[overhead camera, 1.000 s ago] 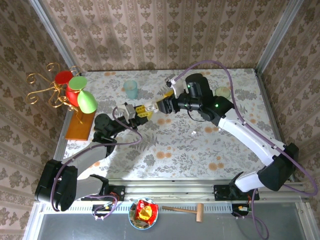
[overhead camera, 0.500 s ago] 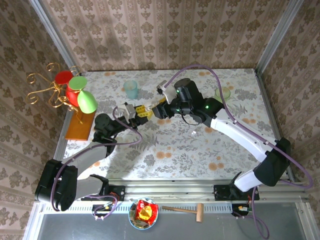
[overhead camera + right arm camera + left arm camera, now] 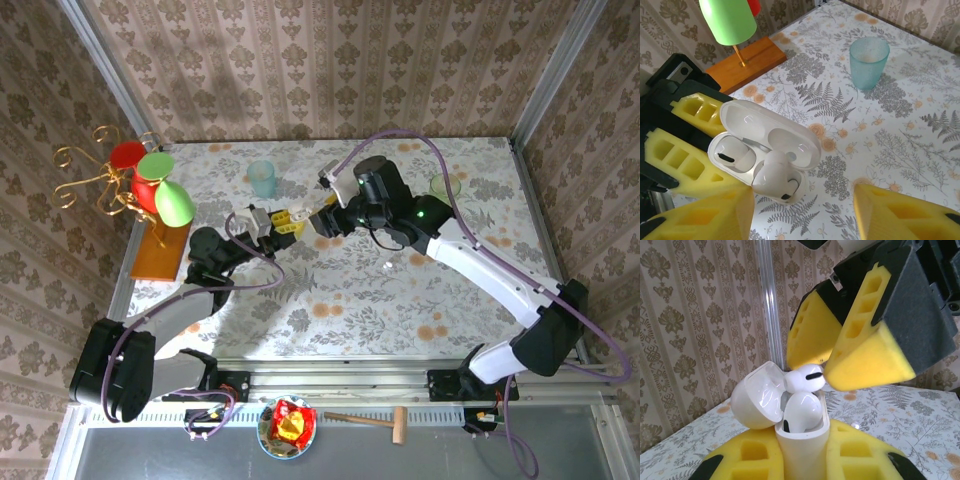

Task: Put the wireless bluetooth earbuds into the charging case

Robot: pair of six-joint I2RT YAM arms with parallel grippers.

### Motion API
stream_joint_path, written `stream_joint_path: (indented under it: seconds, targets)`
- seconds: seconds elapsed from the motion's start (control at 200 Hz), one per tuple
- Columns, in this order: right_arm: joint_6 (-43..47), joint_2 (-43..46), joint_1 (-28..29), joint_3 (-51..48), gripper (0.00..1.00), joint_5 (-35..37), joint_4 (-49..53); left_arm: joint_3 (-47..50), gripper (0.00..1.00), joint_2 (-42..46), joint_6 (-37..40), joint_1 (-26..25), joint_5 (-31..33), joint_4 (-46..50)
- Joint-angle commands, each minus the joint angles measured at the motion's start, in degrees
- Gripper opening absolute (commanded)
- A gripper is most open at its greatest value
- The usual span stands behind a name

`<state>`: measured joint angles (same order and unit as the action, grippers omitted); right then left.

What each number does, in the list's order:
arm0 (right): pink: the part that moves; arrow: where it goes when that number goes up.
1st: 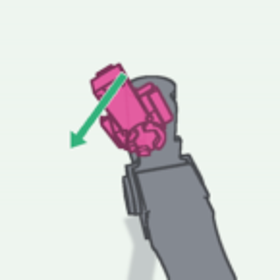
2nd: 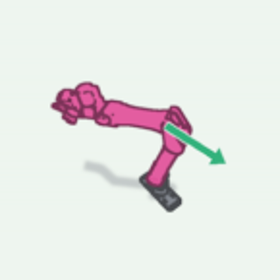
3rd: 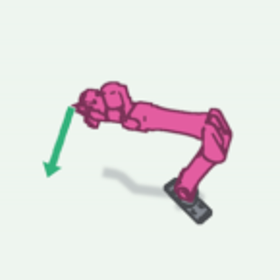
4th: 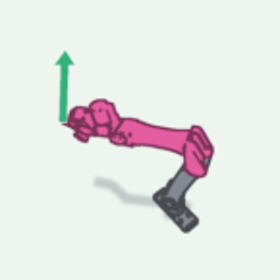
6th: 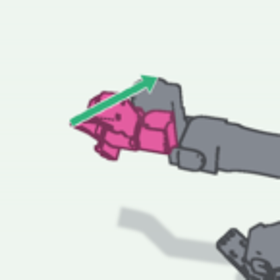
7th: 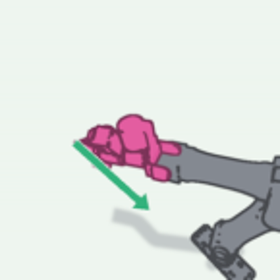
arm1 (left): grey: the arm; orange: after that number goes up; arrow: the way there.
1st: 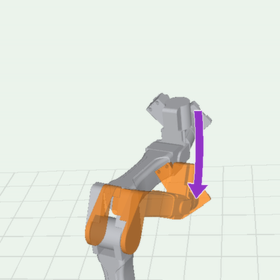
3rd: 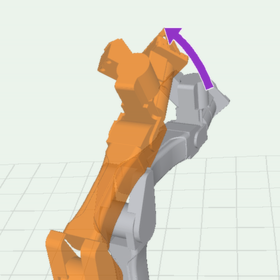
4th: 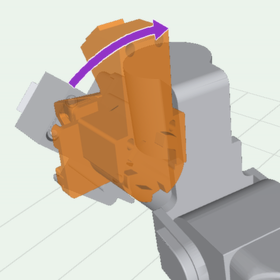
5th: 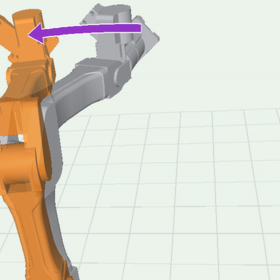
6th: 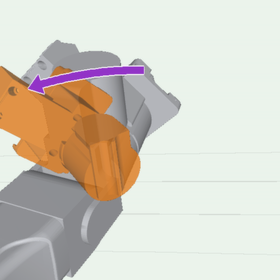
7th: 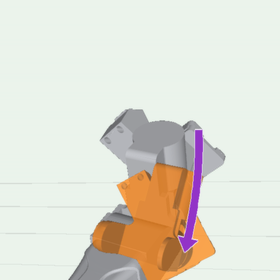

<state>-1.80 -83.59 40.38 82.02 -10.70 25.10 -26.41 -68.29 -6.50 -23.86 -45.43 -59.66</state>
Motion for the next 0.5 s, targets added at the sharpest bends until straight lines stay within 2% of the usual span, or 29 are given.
stream_joint_path:
  seconds: [0.0,0.15,0.31,0.495]
  targets:
    - [-0.7,3.0,-0.3,-0.6,0.59,-1.8,-1.3,-1.5,0.00,0.4,-0.2,0.4,-0.3,-2.3]
    - [-3.8,3.4,-0.3,-1.3,0.59,-4.7,-4.6,-1.4,0.00,0.1,-0.1,0.4,-0.2,-2.5]
    - [-5.4,1.3,0.0,1.1,0.55,-5.1,-3.4,-1.4,0.00,0.0,-0.1,0.4,-0.2,-2.7]
    - [-5.4,-0.5,0.5,2.0,0.34,-4.2,-2.9,-1.6,0.00,-0.3,0.0,0.4,-0.2,-2.6]
